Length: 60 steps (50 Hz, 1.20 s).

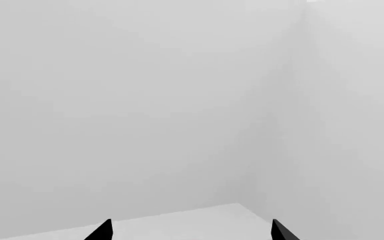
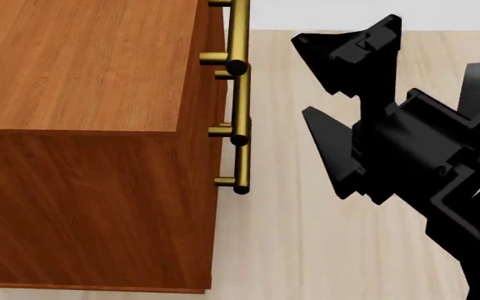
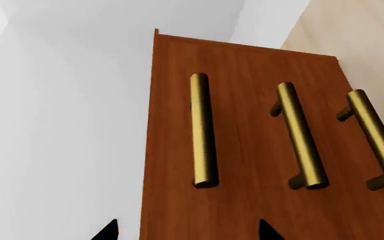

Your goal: Close the bottom drawer of the cabinet and open the top drawer.

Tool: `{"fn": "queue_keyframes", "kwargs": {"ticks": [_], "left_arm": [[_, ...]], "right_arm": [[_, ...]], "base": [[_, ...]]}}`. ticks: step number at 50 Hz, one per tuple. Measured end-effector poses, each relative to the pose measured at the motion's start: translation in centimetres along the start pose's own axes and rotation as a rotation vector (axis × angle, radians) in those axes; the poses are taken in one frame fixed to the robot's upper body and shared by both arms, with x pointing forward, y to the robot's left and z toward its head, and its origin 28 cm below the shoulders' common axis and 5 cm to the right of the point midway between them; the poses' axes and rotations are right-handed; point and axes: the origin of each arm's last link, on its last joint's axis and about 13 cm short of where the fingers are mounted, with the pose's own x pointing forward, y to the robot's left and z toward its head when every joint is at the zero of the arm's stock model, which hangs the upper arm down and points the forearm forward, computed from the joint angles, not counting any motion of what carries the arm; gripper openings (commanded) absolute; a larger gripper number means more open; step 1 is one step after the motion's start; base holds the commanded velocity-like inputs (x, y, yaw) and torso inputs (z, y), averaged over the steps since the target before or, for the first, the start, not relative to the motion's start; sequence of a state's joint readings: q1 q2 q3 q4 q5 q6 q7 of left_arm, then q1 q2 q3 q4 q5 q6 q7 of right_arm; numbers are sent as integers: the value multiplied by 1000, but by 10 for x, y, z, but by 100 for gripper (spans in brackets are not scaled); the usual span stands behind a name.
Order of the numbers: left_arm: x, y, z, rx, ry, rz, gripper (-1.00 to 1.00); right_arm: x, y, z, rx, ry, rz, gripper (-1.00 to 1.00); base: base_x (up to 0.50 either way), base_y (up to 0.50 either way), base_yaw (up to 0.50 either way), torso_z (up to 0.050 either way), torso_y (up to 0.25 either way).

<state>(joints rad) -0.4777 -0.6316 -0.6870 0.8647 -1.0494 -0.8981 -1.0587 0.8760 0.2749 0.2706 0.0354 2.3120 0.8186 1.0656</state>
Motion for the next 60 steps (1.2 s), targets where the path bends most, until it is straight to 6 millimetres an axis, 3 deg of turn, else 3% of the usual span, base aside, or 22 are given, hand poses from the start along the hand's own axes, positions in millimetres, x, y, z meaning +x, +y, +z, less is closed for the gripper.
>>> {"fn": "queue_keyframes", "kwargs": {"ticks": [31, 60], "left_arm": [[0, 0, 1, -9, -3, -3, 100], [0, 0, 1, -13, -6, -4, 100]], "right_arm": [[47, -15, 7, 41, 77, -59, 100], [65, 4, 4, -14, 135, -16, 100]], "base": [[0, 0, 0, 0, 0], [0, 0, 0, 0, 0]]}}
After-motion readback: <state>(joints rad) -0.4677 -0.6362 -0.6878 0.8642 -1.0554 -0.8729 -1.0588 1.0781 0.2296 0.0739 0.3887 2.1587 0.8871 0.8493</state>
